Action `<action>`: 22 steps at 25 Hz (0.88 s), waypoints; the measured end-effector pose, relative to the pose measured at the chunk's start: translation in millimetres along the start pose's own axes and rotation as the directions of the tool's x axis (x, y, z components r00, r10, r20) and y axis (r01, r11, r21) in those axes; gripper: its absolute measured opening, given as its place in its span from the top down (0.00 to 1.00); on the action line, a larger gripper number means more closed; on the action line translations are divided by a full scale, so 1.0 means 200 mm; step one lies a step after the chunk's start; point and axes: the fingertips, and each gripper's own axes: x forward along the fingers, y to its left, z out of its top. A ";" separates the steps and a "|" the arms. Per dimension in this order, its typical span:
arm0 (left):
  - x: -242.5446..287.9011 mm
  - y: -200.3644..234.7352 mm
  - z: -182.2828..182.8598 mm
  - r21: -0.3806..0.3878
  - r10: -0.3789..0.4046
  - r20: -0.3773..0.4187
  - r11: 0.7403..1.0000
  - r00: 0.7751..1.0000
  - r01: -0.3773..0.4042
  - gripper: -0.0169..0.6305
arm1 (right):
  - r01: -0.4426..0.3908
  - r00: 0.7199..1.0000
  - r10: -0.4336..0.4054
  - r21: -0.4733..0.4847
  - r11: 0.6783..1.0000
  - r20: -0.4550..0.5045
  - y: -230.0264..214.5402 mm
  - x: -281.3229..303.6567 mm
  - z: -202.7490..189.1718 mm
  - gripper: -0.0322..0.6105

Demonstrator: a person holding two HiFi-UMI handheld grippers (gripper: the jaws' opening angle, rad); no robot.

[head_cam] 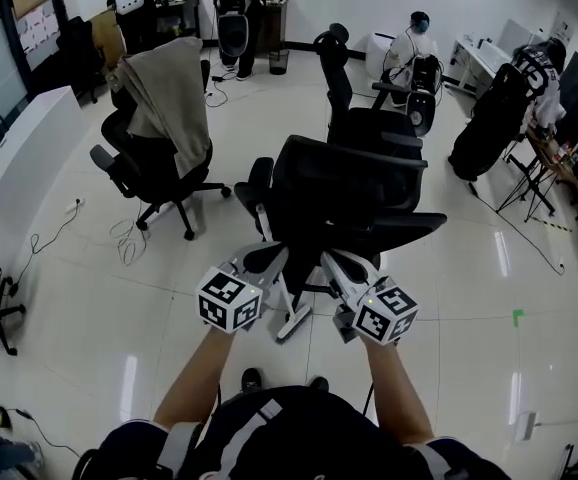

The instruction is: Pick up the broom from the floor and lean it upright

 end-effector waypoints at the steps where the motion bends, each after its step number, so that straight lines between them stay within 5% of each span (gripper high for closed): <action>1: -0.01 -0.02 0.02 -0.001 -0.016 0.005 1.000 1.000 0.016 0.97 | -0.001 1.000 0.001 -0.017 1.000 -0.004 0.02 0.01 0.00 0.94; 9: -0.06 -0.16 0.08 -0.012 -0.087 0.026 0.996 0.996 0.088 0.97 | -0.017 0.999 0.013 -0.083 0.996 -0.045 0.13 0.05 -0.05 0.94; 22: -0.05 -0.15 0.08 0.015 -0.053 0.002 0.998 0.999 0.053 0.97 | -0.008 0.999 0.003 -0.108 0.994 -0.041 0.11 0.03 0.00 0.94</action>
